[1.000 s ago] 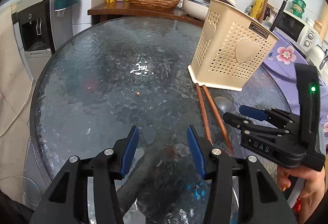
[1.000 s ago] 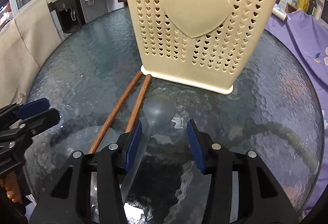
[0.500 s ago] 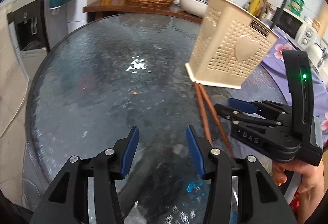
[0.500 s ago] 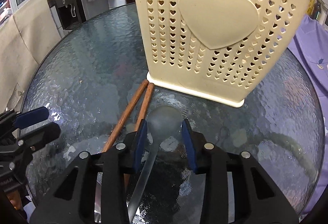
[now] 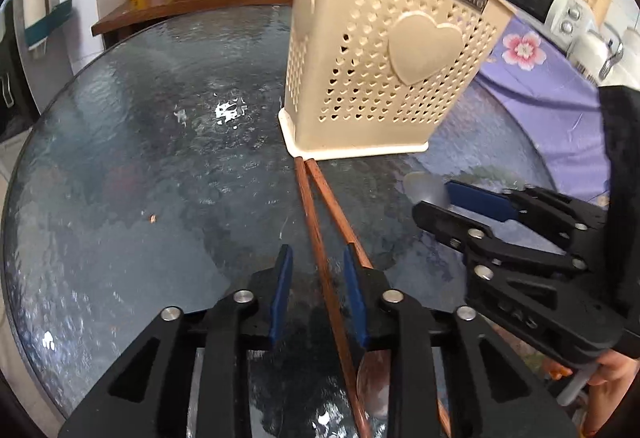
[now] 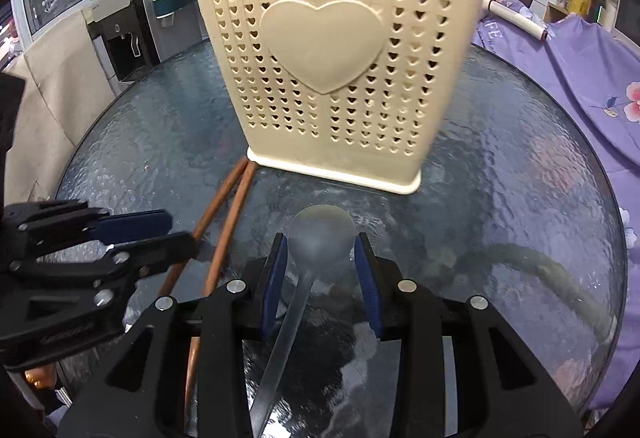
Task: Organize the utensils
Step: 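Grasp the grey spoon handle with the right tool while the left tool grasps a brown chopstick, then lift the grey spoon and brown chopstick and carry both above the basket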
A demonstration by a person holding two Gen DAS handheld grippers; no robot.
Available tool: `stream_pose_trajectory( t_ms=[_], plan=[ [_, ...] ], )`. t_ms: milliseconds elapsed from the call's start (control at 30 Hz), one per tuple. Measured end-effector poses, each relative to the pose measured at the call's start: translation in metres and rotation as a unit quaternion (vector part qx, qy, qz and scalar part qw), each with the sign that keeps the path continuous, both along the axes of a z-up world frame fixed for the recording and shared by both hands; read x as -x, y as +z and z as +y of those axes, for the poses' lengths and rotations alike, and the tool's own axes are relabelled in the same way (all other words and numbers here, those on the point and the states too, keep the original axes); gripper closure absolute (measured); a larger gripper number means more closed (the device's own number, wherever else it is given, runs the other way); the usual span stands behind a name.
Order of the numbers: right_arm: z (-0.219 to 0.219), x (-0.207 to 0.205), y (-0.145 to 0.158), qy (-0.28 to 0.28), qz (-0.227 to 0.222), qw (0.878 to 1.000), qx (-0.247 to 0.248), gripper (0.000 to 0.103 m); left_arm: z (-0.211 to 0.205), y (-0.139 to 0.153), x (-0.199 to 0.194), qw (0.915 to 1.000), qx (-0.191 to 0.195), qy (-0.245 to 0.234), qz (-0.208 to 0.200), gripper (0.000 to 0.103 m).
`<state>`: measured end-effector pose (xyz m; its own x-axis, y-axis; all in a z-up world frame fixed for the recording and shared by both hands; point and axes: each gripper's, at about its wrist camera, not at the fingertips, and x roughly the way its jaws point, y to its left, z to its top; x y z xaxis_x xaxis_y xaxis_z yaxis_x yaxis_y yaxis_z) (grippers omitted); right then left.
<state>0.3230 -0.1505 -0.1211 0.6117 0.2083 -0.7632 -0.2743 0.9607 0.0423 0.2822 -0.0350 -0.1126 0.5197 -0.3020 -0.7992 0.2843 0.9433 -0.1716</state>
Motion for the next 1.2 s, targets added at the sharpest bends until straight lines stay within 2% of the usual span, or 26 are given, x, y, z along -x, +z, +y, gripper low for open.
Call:
stream_pose_trajectory(
  t_ms=[100, 333, 500, 600, 800, 933, 1200],
  plan=[
    [-0.003, 0.005, 0.001, -0.001, -0.006, 1.0, 0.001, 0.067, -0.01, -0.004, -0.004, 0.9997, -0.025, -0.004, 0.0, 0.087],
    [-0.016, 0.014, 0.007, -0.009, -0.019, 1.0, -0.007, 0.067, -0.023, -0.004, -0.021, 0.998, -0.062, -0.003, -0.011, 0.087],
    [-0.024, 0.021, 0.012, -0.013, -0.026, 0.999, -0.015, 0.067, -0.026, -0.004, -0.035, 0.9972, -0.072, 0.006, -0.016, 0.095],
    [-0.03, 0.025, 0.015, -0.014, -0.029, 0.999, -0.019, 0.067, -0.026, -0.004, -0.039, 0.9975, -0.069, 0.009, -0.014, 0.095],
    [-0.035, 0.032, 0.022, -0.013, -0.041, 0.998, -0.041, 0.067, -0.013, -0.002, -0.044, 0.9988, -0.039, 0.028, -0.009, 0.096],
    [-0.043, 0.035, 0.031, -0.011, -0.054, 0.997, -0.055, 0.067, 0.003, 0.014, -0.037, 0.9989, -0.008, 0.041, -0.022, 0.096],
    [-0.049, 0.057, 0.067, 0.006, -0.109, 0.992, -0.063, 0.067, 0.022, 0.077, 0.008, 0.992, 0.045, 0.053, -0.105, 0.096]
  ],
)
